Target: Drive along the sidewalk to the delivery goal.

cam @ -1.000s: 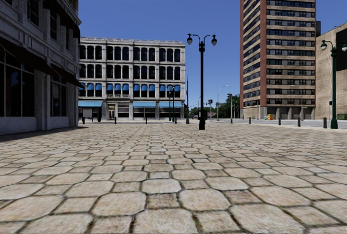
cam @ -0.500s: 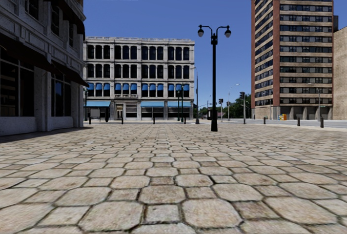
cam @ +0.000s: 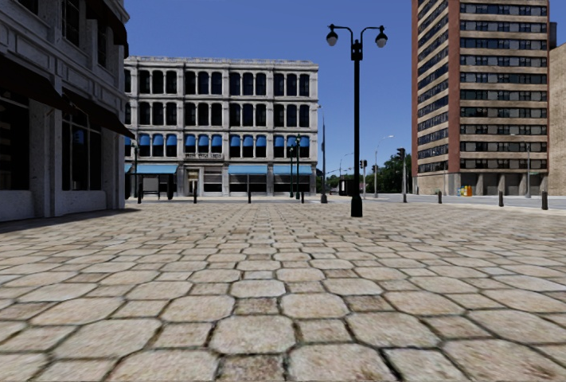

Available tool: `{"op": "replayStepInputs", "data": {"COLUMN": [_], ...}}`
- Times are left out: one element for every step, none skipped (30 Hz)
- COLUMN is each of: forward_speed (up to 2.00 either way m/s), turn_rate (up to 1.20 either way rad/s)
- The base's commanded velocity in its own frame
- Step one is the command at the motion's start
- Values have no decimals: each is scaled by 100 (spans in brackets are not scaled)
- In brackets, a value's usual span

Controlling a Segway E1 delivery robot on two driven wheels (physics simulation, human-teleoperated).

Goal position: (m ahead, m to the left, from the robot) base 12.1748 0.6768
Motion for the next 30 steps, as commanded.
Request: {"op": "replayStepInputs", "data": {"forward_speed": [200,200,200,200,200,200,200,200,200,200,200,200,200,200,200,200,200,200,200,200,200,200,200,200,200,200,200,200,200,200], "turn_rate": [40,65,72,72,72,29,6,0,0,0,0,0,0,0,0,0,0,0,0,0,0,0,0,0,0,0,0,0,0,0]}}
